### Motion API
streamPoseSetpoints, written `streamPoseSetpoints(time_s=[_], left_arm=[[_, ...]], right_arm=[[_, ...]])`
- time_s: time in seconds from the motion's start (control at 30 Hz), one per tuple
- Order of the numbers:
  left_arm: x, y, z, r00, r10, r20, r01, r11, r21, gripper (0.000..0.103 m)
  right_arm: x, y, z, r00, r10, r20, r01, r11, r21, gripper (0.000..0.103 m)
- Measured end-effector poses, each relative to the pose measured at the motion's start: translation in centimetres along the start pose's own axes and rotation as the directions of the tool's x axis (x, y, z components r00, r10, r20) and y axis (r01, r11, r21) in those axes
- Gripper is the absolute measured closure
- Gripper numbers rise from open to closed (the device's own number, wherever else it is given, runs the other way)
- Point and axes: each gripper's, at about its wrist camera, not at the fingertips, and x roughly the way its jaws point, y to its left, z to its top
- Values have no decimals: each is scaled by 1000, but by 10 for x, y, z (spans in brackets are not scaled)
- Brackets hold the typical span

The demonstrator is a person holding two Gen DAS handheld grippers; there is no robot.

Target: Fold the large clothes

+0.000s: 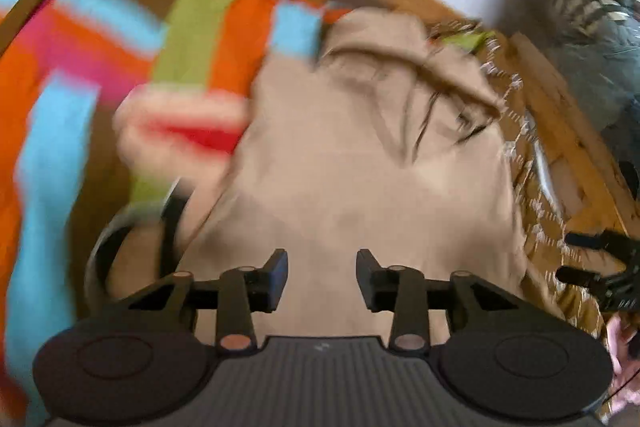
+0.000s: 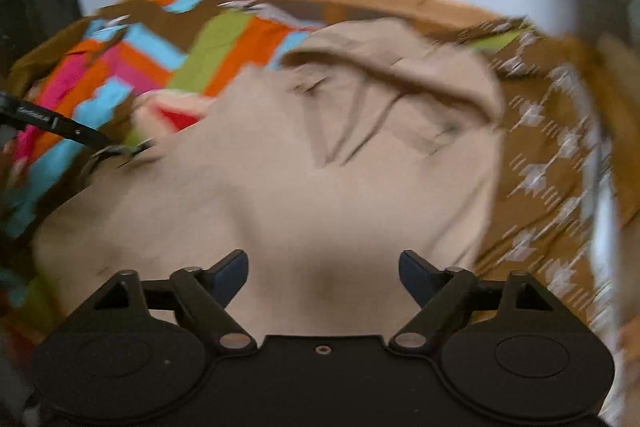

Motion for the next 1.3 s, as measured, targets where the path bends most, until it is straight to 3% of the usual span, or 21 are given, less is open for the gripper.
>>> streamPoseSetpoints(time_s=[0.07,0.17,0.23,0.33,0.4,0.43,0.47,0.5,0.6,0.7,0.77,0.83,0.93,1.03,1.07,1.1,1.3], left_arm=[[19,-20,31,998,-29,64,26,999,48,60],[51,-45,73,991,-68,119,60,996,67,60],[72,-54,96,988,-97,122,93,995,39,59],[100,-62,125,978,-156,139,154,988,27,58],[120,-66,144,968,-196,158,194,981,28,57],[129,-67,152,963,-214,161,212,977,29,57],[137,-69,159,958,-233,167,231,973,32,57],[145,-69,166,949,-261,178,258,965,37,57],[162,-67,177,923,-320,215,322,946,28,57],[180,-61,179,913,-358,198,362,932,15,57],[200,-60,176,923,-350,159,351,936,22,58],[221,-55,167,942,-319,108,319,948,15,61],[247,-46,151,956,-288,57,289,957,-9,62],[261,-32,143,955,-291,56,293,955,-40,73],[263,-29,142,953,-296,57,299,953,-48,75],[263,-26,144,951,-305,58,308,950,-60,75],[259,-32,143,957,-286,50,290,954,-76,75]], right_arm=[[10,-13,30,998,-53,38,56,996,-65,14],[51,-23,66,978,-82,190,129,960,-248,15],[86,-27,76,959,-92,267,173,940,-295,20],[137,-37,87,947,-96,306,198,926,-322,25],[166,-35,87,933,-98,345,239,887,-394,30],[178,-33,87,934,-103,342,250,871,-422,38],[189,-32,87,934,-113,338,264,856,-445,67],[197,-32,86,932,-122,341,278,845,-456,102],[199,-33,77,917,-103,385,290,835,-467,101],[193,-26,58,930,-73,360,254,836,-486,101],[197,-22,43,942,-78,326,246,822,-513,101],[203,-26,39,955,-76,286,217,837,-502,101],[185,-45,49,961,17,277,107,898,-426,85],[157,-65,70,931,30,363,98,939,-330,50],[152,-73,81,922,19,387,103,950,-293,32],[153,-80,92,919,-4,394,116,958,-260,22],[208,-120,163,955,-102,279,107,994,-2,24]])
